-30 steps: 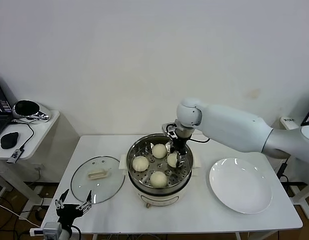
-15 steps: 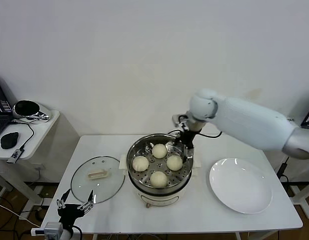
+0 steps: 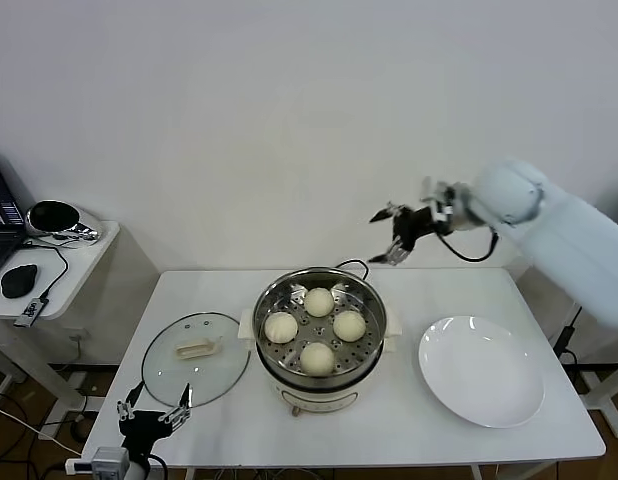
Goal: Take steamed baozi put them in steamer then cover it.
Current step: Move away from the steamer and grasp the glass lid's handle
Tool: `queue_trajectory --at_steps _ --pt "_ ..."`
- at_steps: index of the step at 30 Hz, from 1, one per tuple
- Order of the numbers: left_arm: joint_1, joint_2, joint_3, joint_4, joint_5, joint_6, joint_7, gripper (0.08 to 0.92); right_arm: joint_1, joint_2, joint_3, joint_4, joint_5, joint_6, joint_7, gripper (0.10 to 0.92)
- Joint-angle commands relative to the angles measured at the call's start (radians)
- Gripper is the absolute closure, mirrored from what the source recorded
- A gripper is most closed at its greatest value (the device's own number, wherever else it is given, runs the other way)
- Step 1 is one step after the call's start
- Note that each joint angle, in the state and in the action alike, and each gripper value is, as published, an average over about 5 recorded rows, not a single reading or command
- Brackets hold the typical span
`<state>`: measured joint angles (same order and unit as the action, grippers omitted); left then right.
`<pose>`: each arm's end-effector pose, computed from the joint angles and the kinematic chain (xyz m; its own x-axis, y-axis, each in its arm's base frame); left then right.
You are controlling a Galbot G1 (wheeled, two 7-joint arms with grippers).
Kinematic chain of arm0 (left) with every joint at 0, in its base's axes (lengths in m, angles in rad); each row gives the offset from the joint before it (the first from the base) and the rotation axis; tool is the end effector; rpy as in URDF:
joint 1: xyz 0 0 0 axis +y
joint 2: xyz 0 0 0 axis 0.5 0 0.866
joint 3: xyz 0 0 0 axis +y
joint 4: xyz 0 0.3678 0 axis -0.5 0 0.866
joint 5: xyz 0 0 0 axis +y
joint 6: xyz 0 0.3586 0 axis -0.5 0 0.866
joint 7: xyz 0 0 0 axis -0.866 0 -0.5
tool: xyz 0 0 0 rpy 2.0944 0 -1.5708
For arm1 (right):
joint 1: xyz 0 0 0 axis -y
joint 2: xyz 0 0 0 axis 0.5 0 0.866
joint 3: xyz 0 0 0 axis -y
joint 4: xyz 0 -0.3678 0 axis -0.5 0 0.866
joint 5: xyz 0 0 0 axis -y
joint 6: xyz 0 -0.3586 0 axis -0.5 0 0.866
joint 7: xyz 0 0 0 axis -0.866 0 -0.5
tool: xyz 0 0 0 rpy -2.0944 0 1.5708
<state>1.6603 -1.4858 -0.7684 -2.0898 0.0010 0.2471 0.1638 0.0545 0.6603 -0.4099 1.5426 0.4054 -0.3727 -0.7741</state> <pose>0.1419 0.0913 -0.3234 -0.9418 -0.0497 0.3325 0.0029 0.9878 0.1557 0.5061 -0.1218 -0.0174 -0.5888 -0.6145 0.5250 -0.7925 0.3113 -0.5244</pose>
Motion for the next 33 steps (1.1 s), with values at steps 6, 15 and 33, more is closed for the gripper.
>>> queue_trajectory --at_steps 6,15,33 --pt "-0.021 0.002 0.029 -0.033 0.007 -0.021 0.003 0.177 -0.869 0.004 0.955 0.234 0.173 0.168 0.566 0.203" --pt "-0.034 -0.007 0.029 -0.005 0.043 -0.042 -0.005 0.177 -1.337 0.213 1.214 0.305 0.253 0.4 0.748 0.203" --pt "-0.062 0.071 0.058 0.134 0.905 -0.356 -0.194 0.177 -1.569 0.442 1.159 0.362 0.257 0.401 0.901 0.203"
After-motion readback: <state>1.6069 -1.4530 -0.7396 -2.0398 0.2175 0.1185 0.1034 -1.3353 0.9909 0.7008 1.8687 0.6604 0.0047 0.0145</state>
